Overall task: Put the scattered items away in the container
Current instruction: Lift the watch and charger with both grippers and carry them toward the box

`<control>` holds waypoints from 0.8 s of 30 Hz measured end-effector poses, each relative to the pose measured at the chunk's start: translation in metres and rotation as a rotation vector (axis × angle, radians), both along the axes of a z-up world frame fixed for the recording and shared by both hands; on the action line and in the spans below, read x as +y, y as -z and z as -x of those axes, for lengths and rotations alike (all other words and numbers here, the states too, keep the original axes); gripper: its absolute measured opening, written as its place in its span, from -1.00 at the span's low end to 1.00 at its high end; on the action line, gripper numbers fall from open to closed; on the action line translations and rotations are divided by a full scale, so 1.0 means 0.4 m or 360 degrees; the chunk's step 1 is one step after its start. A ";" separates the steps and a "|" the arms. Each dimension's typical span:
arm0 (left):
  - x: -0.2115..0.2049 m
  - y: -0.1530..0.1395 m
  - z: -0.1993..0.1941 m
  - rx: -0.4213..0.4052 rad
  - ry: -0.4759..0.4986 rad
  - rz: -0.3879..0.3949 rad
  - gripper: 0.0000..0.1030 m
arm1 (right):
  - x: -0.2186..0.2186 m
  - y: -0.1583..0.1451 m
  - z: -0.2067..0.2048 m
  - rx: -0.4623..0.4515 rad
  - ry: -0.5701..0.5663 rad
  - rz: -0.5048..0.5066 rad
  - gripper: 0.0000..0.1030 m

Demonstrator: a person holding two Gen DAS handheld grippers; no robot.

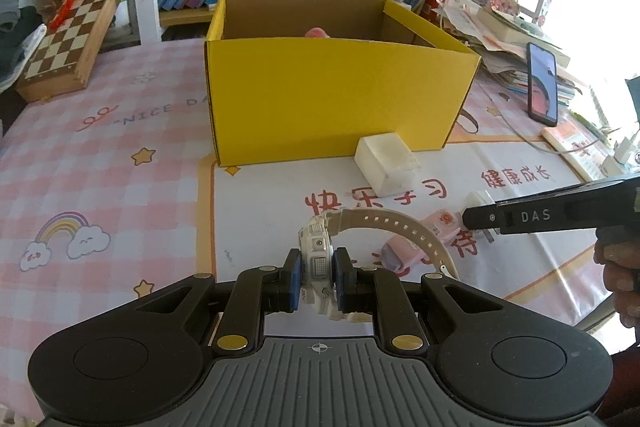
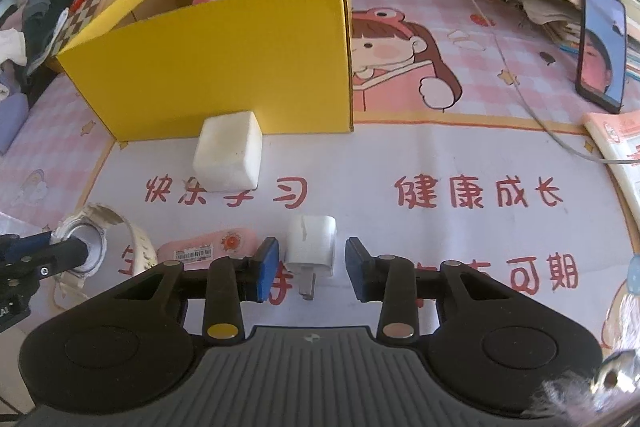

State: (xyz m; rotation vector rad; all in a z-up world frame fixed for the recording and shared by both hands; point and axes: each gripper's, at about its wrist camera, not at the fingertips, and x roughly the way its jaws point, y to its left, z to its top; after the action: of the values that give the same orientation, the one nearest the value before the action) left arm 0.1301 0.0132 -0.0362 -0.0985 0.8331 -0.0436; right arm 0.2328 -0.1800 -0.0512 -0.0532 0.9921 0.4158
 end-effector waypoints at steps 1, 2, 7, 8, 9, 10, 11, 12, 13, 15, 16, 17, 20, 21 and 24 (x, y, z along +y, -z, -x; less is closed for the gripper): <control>0.001 0.000 0.000 0.0000 -0.0004 -0.0001 -0.71 | 0.000 0.002 -0.002 0.0007 -0.0002 -0.0003 -0.50; 0.001 -0.001 0.001 0.0000 -0.0007 0.0000 -0.71 | -0.001 0.003 -0.002 0.0011 -0.0003 -0.0007 -0.50; -0.001 -0.003 0.008 -0.0005 -0.0008 -0.0001 -0.71 | -0.006 -0.007 0.012 -0.0018 -0.0019 -0.0028 -0.52; -0.001 -0.004 0.010 -0.0008 -0.0005 -0.0002 -0.71 | -0.006 -0.010 0.017 -0.0028 -0.0026 -0.0030 -0.52; -0.002 -0.005 0.012 -0.0011 -0.0001 -0.0003 -0.71 | -0.006 -0.013 0.022 -0.0037 -0.0033 -0.0032 -0.52; -0.003 -0.007 0.014 -0.0014 0.0004 -0.0005 -0.71 | -0.006 -0.016 0.027 -0.0045 -0.0038 -0.0033 -0.52; -0.005 -0.008 0.016 -0.0018 0.0010 -0.0006 -0.71 | -0.007 -0.019 0.032 -0.0052 -0.0039 -0.0035 -0.52; -0.006 -0.010 0.019 -0.0020 0.0015 -0.0007 -0.71 | -0.008 -0.022 0.037 -0.0060 -0.0039 -0.0037 -0.52; -0.007 -0.011 0.022 -0.0024 0.0020 -0.0008 -0.71 | -0.010 -0.025 0.042 -0.0067 -0.0037 -0.0040 -0.52; -0.008 -0.015 0.029 -0.0030 0.0027 -0.0010 -0.71 | -0.014 -0.032 0.052 -0.0084 -0.0033 -0.0047 -0.52; -0.007 -0.017 0.033 -0.0035 0.0029 -0.0010 -0.71 | -0.016 -0.037 0.057 -0.0093 -0.0031 -0.0050 -0.52; -0.006 -0.020 0.037 -0.0040 0.0028 -0.0010 -0.71 | -0.018 -0.041 0.063 -0.0102 -0.0029 -0.0054 -0.52; 0.001 -0.030 0.048 -0.0062 0.0019 -0.0012 -0.71 | -0.016 -0.057 0.083 -0.0142 -0.0050 -0.0061 -0.52; 0.004 -0.035 0.052 -0.0072 0.0014 -0.0013 -0.71 | -0.015 -0.063 0.089 -0.0157 -0.0061 -0.0062 -0.52; 0.012 -0.050 0.060 -0.0103 0.0009 -0.0020 -0.71 | -0.007 -0.081 0.107 -0.0201 -0.0097 -0.0065 -0.52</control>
State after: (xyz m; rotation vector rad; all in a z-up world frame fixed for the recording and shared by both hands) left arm 0.1062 0.0179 -0.0163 -0.0826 0.7688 -0.0464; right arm 0.1901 -0.1829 -0.0187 -0.0721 0.8590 0.4830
